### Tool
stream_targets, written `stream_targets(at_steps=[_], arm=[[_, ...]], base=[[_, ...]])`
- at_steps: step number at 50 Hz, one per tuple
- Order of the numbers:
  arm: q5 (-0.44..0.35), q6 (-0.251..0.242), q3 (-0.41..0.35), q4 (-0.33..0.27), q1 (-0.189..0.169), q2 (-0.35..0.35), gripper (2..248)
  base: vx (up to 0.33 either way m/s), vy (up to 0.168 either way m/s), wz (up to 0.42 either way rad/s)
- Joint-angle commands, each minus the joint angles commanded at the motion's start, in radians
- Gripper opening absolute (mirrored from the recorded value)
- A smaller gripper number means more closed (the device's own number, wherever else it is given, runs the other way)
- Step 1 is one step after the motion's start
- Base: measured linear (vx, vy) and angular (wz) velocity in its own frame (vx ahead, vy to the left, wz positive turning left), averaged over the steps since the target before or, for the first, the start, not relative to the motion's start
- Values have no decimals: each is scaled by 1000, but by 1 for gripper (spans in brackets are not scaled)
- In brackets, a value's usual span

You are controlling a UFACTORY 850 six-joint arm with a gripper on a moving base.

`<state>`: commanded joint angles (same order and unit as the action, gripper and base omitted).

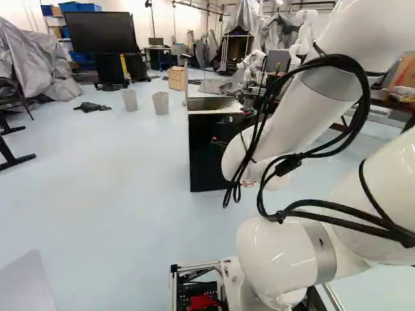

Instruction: Grab a drink from the fridge

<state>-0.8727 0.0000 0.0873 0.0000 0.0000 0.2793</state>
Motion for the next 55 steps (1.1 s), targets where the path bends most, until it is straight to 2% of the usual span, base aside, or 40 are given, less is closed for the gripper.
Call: stream_targets(at_steps=[55], arm=[[0,0,0,0,0,0,247]], base=[[85,79,-22]])
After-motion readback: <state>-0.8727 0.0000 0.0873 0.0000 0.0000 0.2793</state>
